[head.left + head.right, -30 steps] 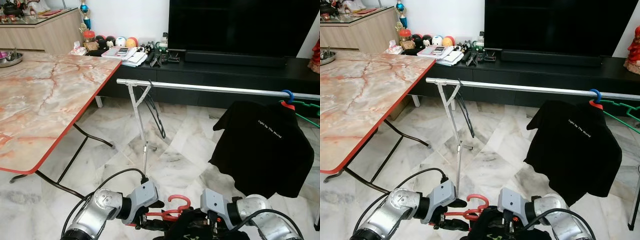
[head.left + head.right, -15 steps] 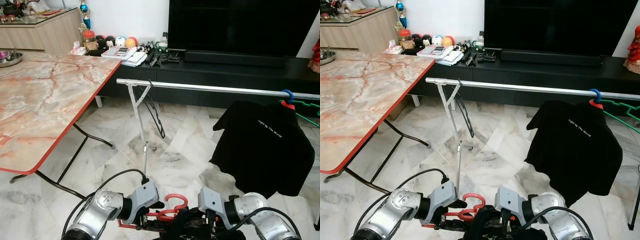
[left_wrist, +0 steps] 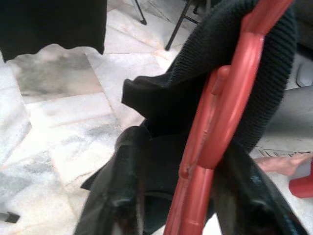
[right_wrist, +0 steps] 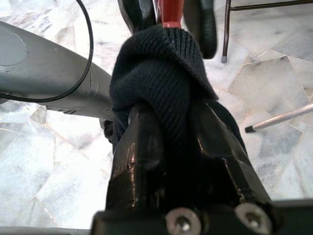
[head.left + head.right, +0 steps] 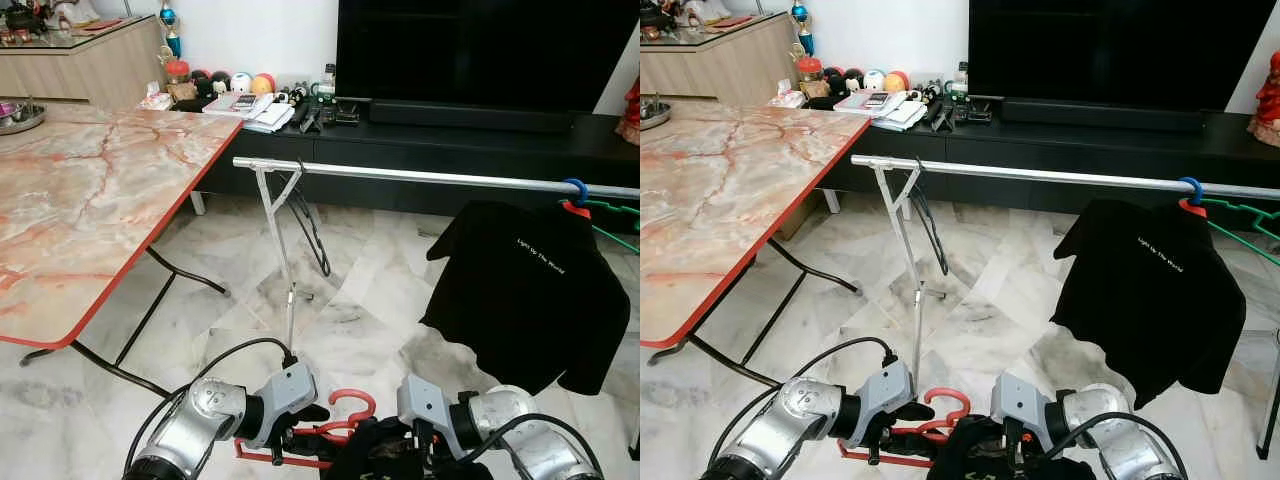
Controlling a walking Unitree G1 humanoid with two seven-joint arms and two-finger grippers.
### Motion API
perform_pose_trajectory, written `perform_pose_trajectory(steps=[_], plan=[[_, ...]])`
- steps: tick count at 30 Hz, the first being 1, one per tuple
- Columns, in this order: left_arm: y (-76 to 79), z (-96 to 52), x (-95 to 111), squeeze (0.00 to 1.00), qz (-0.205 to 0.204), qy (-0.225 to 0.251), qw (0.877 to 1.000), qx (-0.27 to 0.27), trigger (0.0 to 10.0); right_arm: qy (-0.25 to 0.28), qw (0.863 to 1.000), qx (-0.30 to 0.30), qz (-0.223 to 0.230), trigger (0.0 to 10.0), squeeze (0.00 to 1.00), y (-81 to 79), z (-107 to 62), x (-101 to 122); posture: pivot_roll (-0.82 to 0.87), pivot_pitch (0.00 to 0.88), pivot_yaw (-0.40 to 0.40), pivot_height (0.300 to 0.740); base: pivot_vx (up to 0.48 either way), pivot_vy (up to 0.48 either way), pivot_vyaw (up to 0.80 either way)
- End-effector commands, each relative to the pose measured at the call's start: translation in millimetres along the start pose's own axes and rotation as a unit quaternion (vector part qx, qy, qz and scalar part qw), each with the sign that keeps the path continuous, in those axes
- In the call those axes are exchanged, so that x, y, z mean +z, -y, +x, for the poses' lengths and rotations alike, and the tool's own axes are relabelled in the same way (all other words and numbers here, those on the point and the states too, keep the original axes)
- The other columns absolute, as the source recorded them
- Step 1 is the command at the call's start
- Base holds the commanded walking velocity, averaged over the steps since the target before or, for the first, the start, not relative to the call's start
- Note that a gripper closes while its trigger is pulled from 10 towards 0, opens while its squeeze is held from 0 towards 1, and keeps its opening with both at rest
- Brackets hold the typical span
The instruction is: Hang hanger
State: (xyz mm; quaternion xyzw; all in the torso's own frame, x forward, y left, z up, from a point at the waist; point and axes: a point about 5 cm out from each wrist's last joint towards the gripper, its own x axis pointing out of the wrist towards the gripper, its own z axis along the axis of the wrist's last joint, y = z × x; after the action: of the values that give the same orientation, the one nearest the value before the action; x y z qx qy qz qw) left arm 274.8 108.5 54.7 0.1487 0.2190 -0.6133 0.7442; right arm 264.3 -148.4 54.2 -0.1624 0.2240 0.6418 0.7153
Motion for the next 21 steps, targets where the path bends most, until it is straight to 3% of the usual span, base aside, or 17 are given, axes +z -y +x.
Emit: perform_pose_trajectory(steps=[1,21], plan=[[-0.7,-0.2,-0.4,0.00,-0.003,-0.004,1.000,-0.003,0.0,0.028,0.999,-0.008,-0.013,10.0,0.00,2.9,-2.2,10.8,0.10,0.063,0.000,0.740,0.000,0.000,0.00],[1.4,0.4,-0.1,0.00,-0.017,0.008,1.000,-0.019,0.0,0.062,0.998,0.005,-0.002,10.0,0.00,0.9,2.4,17.1,0.11,0.047,-0.002,0.740,0.000,0.000,0.00]])
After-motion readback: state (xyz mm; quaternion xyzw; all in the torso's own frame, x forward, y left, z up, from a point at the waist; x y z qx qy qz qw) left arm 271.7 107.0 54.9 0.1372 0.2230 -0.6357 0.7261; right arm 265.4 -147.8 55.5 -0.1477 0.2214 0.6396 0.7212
